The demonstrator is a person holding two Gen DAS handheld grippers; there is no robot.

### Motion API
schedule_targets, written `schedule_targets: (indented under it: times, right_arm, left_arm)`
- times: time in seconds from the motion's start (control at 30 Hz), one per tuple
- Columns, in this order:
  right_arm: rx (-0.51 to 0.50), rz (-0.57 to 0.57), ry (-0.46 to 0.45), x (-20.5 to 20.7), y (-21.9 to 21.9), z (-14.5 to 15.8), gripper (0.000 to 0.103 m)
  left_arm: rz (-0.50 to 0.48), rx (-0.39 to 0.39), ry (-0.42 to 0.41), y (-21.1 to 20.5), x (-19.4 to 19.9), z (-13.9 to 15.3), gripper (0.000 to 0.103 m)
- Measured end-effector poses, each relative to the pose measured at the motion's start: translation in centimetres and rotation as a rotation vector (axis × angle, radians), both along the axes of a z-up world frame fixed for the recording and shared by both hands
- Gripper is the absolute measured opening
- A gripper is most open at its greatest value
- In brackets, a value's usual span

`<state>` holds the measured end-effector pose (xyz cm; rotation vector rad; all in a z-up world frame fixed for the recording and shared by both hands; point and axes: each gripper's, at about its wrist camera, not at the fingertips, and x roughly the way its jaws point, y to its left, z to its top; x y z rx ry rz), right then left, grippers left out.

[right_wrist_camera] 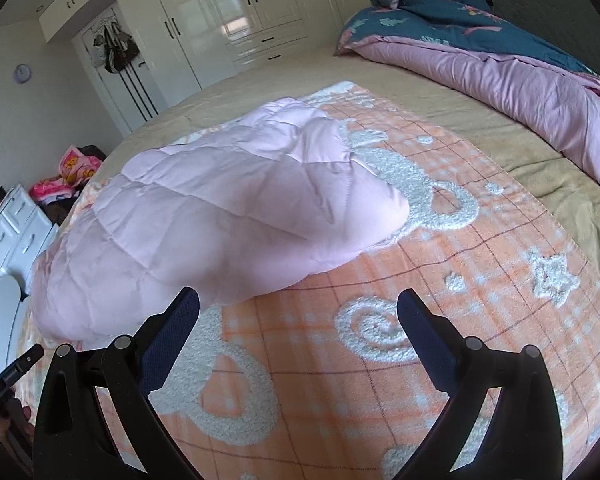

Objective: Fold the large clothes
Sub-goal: 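Grasp the folded pink jacket bundle with both tools and lift it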

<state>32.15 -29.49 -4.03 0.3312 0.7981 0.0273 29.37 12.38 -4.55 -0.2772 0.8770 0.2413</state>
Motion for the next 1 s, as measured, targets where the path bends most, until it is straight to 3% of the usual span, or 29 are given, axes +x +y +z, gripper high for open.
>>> schedule_targets:
  times: [0.23,0.37,0.73,0.87,1.0]
  right_arm:
    - [0.067,-0.027,0.027,1.1,-1.1,-0.8,0.099]
    - [0.118,-0.044,0.042,2.1,-1.7,-1.1,0.099]
    - [0.317,-0.084,0.132,5.9,-3.0,-4.2,0.099]
    - [0.435,-0.101,0.145,7.2,-3.9,-5.6,0.099]
    - [0.459,-0.097,0.129,8.5,-3.8,-5.8,0.099]
  left_arm:
    - [0.036,-0.130,0.001,0.9,1.0,-0.9,0.094]
    - [0.053,-0.277,-0.030,1.7,1.7,-1.2,0.094]
    - [0.149,-0.572,-0.087,4.7,5.0,-3.0,0.093]
    - [0.165,-0.586,-0.081,5.0,6.4,-4.1,0.094]
    - [0.168,-0.607,-0.081,4.9,7.5,-5.1,0.095]
